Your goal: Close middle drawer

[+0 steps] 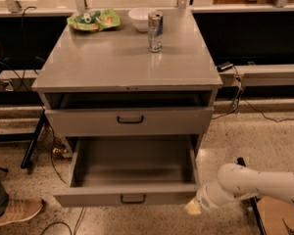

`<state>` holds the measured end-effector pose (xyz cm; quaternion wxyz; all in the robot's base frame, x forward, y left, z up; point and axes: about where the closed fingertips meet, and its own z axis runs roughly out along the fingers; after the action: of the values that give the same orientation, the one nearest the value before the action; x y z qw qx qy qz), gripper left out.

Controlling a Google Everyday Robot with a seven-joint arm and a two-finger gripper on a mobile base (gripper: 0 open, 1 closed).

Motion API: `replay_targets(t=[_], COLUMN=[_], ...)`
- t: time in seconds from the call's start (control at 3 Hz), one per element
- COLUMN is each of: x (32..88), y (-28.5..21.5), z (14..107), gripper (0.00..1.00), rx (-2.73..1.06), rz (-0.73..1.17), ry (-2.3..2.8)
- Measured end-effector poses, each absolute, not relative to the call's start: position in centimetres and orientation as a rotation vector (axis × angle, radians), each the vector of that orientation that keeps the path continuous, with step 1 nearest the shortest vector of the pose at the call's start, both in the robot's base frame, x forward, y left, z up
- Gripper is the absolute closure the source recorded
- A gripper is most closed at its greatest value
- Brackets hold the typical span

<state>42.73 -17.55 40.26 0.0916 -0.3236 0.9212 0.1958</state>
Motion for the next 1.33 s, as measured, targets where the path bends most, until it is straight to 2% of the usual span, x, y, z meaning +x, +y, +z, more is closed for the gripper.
replay_targets(t=[0.33,1.0,1.33], x=[46.1,47.2,50.7], y=[-16.9,-16.7,-16.1], z=[39.7,39.3,39.1], gripper=[1.00,1.00,1.00], rx=[-0.951,-0.901,-0.844], rz=[0.596,0.586,0.565], ry=[2.654,2.621,2.546])
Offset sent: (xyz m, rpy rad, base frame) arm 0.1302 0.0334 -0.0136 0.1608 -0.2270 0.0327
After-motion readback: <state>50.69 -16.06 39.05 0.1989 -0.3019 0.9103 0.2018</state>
